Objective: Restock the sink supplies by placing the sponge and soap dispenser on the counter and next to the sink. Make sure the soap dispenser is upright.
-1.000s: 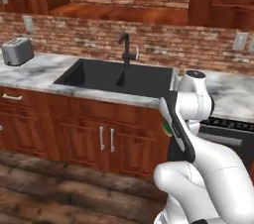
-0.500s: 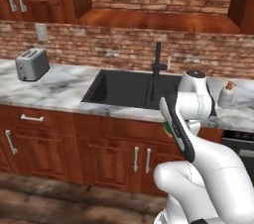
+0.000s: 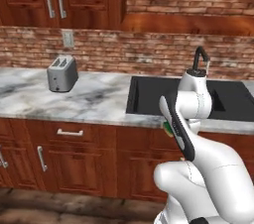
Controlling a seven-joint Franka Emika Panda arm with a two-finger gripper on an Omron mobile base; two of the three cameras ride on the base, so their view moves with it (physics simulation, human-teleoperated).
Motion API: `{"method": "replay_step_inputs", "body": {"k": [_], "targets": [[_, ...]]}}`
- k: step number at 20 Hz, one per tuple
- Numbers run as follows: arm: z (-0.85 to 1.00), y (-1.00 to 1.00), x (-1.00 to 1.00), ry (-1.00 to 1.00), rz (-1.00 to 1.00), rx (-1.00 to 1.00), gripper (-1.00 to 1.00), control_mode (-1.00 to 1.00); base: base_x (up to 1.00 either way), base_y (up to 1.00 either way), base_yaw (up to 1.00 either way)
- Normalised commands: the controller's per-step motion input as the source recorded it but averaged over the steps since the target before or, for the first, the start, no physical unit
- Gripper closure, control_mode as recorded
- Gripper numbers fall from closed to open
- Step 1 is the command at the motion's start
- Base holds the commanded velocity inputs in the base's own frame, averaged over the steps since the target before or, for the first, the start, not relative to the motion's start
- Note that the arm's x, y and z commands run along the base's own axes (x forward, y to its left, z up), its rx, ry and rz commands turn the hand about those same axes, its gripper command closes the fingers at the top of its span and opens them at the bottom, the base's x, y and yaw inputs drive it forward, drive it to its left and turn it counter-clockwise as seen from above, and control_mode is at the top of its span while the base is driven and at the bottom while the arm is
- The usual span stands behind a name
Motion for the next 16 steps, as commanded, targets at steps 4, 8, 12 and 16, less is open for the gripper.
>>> {"method": "replay_step_inputs", "body": {"k": [4,8,12,16], "targets": [[0.0,0.0,0.0,0.0,0.0,0.0,1.0,1.0,0.64,1.0,-0.2],[0.0,0.0,0.0,0.0,0.0,0.0,1.0,1.0,0.58,0.9,-0.2],[0.0,0.0,0.0,0.0,0.0,0.0,1.0,1.0,0.63,0.48,-0.15],[0.0,-0.18,0.34,0.07,-0.03,0.0,1.0,-1.0,0.36,-0.03,-0.05]]}}
